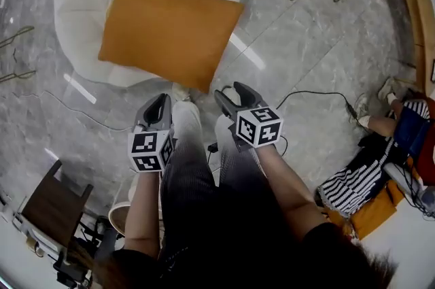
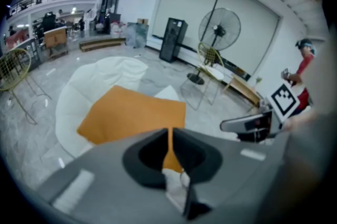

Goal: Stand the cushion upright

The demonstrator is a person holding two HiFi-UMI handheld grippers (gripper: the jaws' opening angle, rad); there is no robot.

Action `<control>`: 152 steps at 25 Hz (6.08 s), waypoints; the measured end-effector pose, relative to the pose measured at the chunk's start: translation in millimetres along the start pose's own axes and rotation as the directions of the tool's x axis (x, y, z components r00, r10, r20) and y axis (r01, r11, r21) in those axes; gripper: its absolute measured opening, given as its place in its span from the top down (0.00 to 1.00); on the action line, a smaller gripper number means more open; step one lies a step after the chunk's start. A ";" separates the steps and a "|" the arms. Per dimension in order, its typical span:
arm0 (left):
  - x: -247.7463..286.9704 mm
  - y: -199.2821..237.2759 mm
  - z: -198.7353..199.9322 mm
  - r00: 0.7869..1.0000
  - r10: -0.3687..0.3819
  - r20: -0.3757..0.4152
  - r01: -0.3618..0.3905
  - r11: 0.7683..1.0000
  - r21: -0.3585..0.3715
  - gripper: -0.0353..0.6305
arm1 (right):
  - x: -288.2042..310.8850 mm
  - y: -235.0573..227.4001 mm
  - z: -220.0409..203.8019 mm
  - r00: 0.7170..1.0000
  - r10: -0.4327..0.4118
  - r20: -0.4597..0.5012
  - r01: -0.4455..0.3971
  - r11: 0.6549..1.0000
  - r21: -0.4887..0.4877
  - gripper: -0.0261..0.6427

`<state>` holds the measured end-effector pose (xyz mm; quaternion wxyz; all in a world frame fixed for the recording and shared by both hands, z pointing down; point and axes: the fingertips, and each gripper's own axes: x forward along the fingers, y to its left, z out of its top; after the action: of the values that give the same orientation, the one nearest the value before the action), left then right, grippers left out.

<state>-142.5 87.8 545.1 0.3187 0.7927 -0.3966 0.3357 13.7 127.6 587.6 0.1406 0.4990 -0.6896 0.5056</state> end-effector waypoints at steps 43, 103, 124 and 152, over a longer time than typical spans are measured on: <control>174.7 52.6 -87.4 0.995 0.070 -0.076 -0.075 0.995 -0.060 0.90 | 205.3 -115.6 -43.6 0.982 0.165 0.092 -0.188 0.914 0.360 0.32; -67.5 113.3 84.6 0.962 0.163 0.217 -0.135 0.981 -0.140 0.90 | 48.3 132.0 150.4 0.991 0.095 0.092 -0.088 0.993 -0.079 0.86; -139.7 119.6 147.0 0.932 0.082 0.354 -0.037 0.991 -0.131 0.90 | -20.4 238.6 210.4 0.968 0.207 0.145 -0.174 0.962 -0.210 0.86; -121.1 159.1 238.5 0.882 0.172 0.438 -0.086 0.974 -0.210 0.90 | 28.8 298.9 374.5 0.886 0.390 0.251 -0.289 0.888 -0.358 0.86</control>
<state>-265.7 -122.7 351.7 0.2663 0.7878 -0.5414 0.1237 -131.5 -204.5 273.0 0.0133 0.4148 -0.8513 0.3211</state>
